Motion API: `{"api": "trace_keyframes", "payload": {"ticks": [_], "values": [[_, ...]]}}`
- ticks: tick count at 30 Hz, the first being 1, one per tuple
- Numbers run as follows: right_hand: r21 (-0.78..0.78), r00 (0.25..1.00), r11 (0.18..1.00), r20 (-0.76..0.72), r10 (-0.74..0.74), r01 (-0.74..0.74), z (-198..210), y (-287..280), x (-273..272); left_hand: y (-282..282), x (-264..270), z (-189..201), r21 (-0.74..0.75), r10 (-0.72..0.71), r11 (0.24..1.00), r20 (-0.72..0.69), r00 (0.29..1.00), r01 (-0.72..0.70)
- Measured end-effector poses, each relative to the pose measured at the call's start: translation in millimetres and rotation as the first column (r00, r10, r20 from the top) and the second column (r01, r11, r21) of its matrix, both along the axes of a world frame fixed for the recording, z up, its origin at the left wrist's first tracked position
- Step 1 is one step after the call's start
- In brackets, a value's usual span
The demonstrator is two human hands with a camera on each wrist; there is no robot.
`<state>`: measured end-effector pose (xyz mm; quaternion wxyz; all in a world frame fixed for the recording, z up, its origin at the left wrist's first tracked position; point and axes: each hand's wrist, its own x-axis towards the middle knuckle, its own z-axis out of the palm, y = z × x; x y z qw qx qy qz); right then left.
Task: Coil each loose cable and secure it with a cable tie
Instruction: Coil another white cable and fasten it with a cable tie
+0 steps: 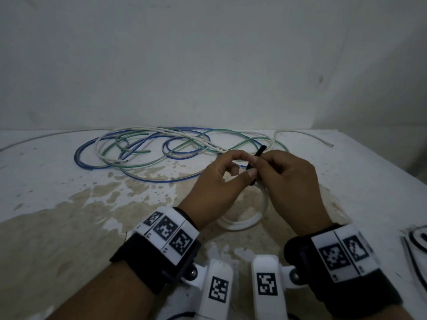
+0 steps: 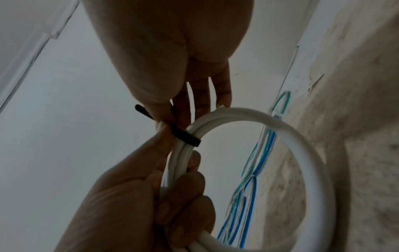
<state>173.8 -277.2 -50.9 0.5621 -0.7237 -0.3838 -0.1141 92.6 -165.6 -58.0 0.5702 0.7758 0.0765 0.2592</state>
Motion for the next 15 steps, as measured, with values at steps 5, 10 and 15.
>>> {"api": "trace_keyframes", "payload": {"ticks": [5, 10, 15], "values": [[-0.015, 0.985, 1.0, 0.175, -0.009, 0.012, 0, 0, 1, 3, 1, -1, -0.021, 0.049, 0.999, 0.051, 0.998, -0.048], [0.054, 0.936, 0.998, 0.349, -0.047, 0.03, 2, 1, 0, 3, 2, 0, -0.05, 0.077, 0.996, 0.089, 0.993, -0.073], [0.197, 0.912, 0.979, 0.388, -0.131, 0.056, 11, -4, -5, 1, 1, 3, -0.106, 0.052, 0.993, 0.08, 0.995, -0.043]]}}
